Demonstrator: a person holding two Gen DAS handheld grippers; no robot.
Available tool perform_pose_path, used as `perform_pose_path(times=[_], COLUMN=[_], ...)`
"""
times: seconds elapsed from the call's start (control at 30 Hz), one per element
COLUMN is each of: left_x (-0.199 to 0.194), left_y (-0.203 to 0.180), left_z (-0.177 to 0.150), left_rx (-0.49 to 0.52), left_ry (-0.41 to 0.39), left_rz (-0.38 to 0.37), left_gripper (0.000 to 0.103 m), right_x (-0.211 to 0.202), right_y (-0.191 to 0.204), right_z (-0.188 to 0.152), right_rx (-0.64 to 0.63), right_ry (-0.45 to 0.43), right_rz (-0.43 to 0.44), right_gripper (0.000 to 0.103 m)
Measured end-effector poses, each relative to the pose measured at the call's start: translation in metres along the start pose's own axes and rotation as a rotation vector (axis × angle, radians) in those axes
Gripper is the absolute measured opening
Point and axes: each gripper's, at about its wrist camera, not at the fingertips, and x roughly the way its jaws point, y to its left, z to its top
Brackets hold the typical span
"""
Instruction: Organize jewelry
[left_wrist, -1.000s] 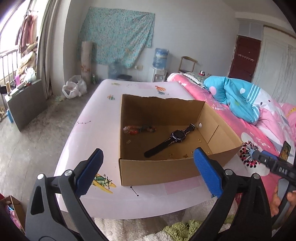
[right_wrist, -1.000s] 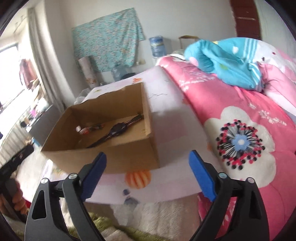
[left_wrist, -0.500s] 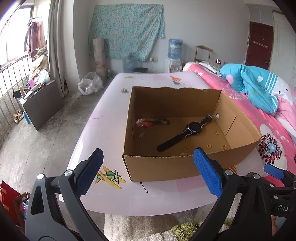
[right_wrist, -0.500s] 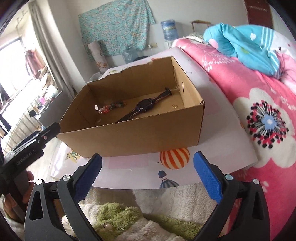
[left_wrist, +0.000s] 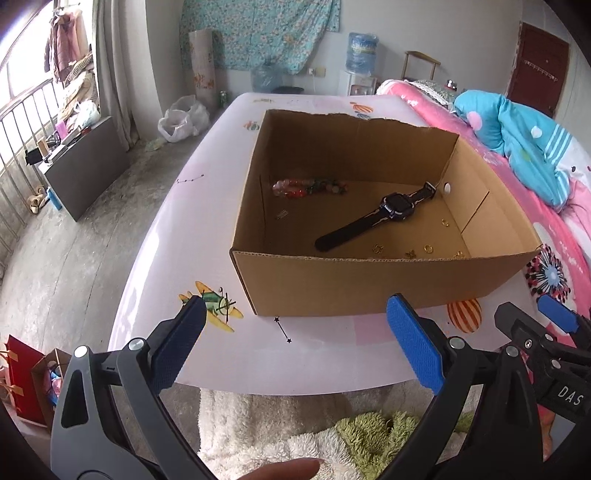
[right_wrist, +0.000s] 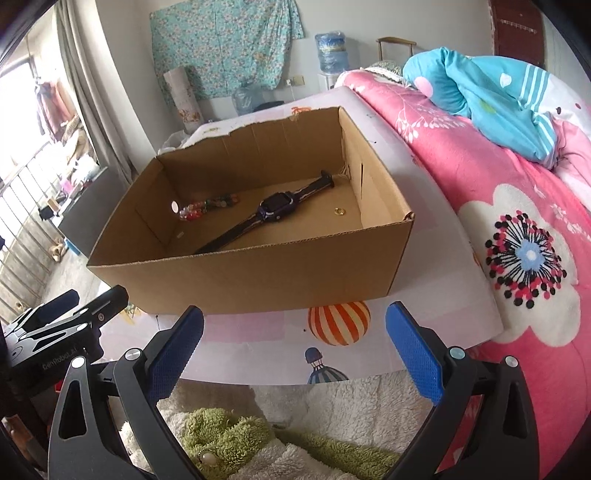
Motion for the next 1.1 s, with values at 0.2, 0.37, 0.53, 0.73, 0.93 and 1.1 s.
perform_pose_path(times=[0.2,0.37,0.53,0.73,0.93,1.1], left_x=[0.011,0.013,0.017,0.019,0.021,0.022], left_y=[-0.002,-0.007,-0.009,-0.008,-0.009,-0.007], left_z=[-0.003,-0.003,-0.001,-0.001,-0.002,-0.001], left_rx=[0.016,0.041,0.047,0.045,0.05,0.042], left_ry=[0.054,0.064,0.078,0.09,0.103,0.107], left_rz=[0.005,0.006,0.011,0.016,0.02,0.022], left_gripper=[0.095,0.095,0.095,0.095,0.095,0.095], right_x=[0.005,0.012,0.016,0.02,0.023,0.025], right_y=[0.001,0.0,0.001,0.002,0.005,0.007], right_z=[0.004,0.006,0.007,0.007,0.007,0.006], right_rx=[-0.004,0.017,0.011,0.009,-0.004,-0.008], right_ry=[0.013,0.04,0.052,0.067,0.079,0.085], right_rz=[-0.007,0.013,0.008,0.005,0.002,0.003], right_gripper=[0.096,0.096,0.096,0.096,0.096,0.096])
